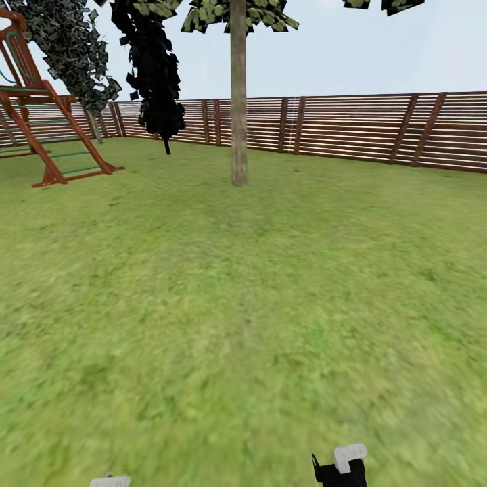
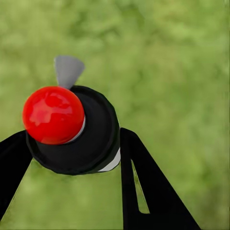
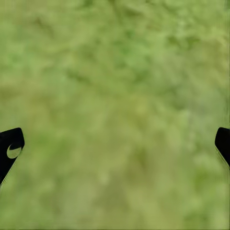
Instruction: In the garden, pick up the pesticide atomizer on the floor and spray pesticide onto both trees until each tree trunk is fully covered.
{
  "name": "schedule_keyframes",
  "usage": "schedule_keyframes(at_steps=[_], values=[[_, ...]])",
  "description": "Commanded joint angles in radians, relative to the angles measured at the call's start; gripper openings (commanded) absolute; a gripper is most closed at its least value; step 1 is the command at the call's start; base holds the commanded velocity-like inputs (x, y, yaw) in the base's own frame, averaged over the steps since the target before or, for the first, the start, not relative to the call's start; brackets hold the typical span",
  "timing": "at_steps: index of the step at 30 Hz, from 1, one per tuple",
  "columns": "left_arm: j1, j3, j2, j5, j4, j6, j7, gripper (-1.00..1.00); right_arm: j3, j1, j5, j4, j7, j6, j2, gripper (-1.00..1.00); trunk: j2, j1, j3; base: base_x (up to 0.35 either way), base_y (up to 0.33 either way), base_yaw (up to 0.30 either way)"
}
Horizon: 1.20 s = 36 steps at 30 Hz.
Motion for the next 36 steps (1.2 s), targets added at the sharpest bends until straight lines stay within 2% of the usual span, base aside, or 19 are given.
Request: schedule_keyframes(at_steps=[1,36], values=[[-0.001,0.009,0.000,-0.010,0.001,-0.003,-0.002,-1.00,0.006,0.000,0.008,0.001,-0.009,-0.001,0.000,1.00,0.000,0.000,-0.001,0.340,0.000,0.000],[0.000,0.009,0.001,-0.011,0.002,-0.003,-0.002,-1.00,0.006,0.000,0.008,0.001,-0.009,-0.001,0.000,1.00,0.000,0.000,-0.001,0.340,0.000,0.000]])
